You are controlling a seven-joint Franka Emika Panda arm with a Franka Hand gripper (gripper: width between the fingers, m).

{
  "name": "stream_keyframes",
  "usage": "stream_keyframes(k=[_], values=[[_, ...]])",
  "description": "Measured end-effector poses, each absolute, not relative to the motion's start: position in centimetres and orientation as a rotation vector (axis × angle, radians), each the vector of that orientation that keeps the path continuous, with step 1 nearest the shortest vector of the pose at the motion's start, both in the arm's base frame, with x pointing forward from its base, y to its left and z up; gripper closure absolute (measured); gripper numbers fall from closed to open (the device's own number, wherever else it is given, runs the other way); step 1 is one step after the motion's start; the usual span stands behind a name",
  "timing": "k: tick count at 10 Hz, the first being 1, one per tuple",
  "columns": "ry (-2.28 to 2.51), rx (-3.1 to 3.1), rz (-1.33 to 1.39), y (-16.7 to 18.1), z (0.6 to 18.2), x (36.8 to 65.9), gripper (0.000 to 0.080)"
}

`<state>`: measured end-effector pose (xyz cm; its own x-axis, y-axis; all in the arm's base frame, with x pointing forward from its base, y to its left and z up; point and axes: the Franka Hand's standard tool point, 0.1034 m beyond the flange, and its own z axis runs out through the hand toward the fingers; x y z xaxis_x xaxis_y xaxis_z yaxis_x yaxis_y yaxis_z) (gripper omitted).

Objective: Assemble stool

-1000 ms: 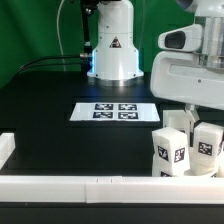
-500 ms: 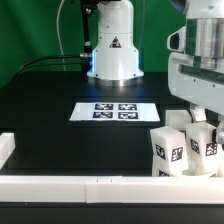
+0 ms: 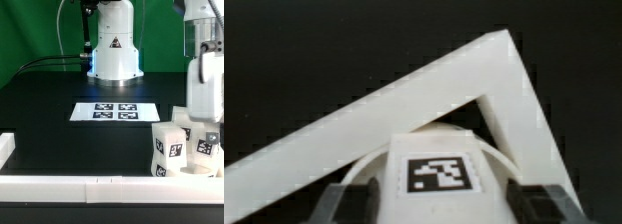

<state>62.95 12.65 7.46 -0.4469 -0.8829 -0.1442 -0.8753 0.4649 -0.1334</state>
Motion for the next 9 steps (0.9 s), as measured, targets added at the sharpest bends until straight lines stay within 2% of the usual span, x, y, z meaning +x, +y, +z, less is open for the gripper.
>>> stream_keyframes(k=[2,3,4,5,7,9], values=[[2.485,-1.587,-0.064,12.7,7.4,62.9,0.0454],[2.419,-1.707,-0.060,12.6,7.4,62.7,0.0284],[2.300,-1.923,0.019,12.9,7.9,62.0,0.0171],[2.187,-2.088,0.124,13.5,8.9,61.7,0.0171],[1.943,-2.267,0.124,13.3,10.4,62.5,0.0151],[1.757,-2.425,0.094,12.9,10.3,62.4,0.0150]])
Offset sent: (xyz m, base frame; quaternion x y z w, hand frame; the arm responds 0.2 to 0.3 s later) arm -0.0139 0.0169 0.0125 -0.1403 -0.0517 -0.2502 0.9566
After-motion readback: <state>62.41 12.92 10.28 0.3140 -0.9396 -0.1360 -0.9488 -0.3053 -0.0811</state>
